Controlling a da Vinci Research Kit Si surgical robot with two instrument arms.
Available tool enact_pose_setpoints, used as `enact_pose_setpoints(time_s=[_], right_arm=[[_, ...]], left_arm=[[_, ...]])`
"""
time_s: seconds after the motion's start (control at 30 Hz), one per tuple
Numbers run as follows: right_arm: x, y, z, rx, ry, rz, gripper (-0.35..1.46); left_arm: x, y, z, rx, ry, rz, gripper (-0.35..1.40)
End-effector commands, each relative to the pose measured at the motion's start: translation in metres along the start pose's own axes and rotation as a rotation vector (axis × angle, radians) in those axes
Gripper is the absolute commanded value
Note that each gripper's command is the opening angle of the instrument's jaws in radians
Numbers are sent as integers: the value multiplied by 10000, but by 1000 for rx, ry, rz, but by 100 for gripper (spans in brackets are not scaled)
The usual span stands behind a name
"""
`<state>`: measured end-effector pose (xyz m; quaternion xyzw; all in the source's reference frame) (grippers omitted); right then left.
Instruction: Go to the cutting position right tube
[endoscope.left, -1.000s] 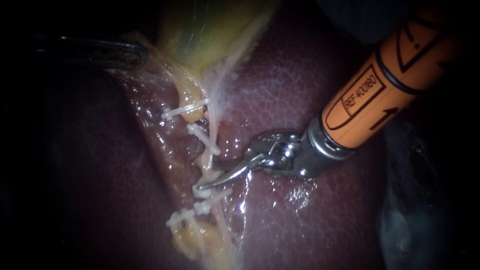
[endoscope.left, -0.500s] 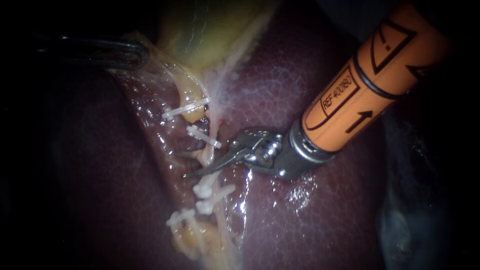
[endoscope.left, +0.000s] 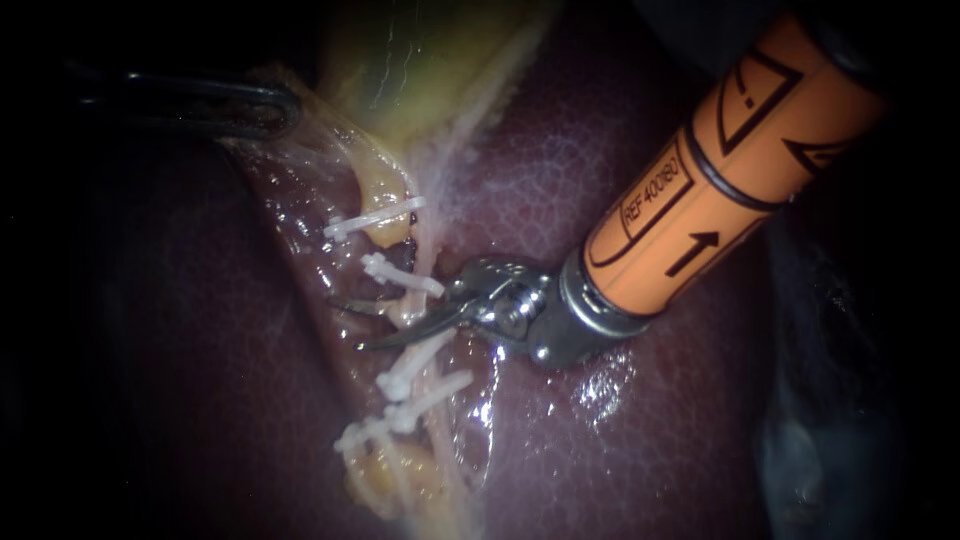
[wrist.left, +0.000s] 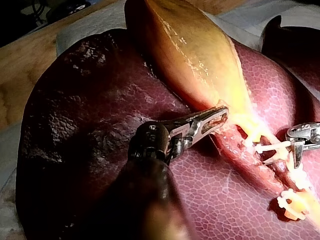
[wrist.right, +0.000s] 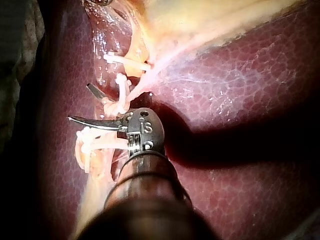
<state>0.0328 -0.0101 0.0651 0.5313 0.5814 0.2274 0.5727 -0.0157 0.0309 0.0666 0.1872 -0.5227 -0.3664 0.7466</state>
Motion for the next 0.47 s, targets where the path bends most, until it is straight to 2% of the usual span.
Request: enact_pose_setpoints(time_s=[0.03,0.27,0.3,0.37,0.47], right_arm=[[0,-1,0,0,-2,0,115],[0,0,0,0,-2,0,117],[0,-1,-1,1,-3,0,112],[-2,-4,-5,10,-12,0,102],[-1,-4,-6,-25,-39,2,107]], left_arm=[[0,0,0,0,0,0,-35],[0,0,0,0,0,1,-35],[0,0,0,0,0,1,-35],[1,0,0,0,0,1,-35],[1,0,0,0,0,1,-35]])
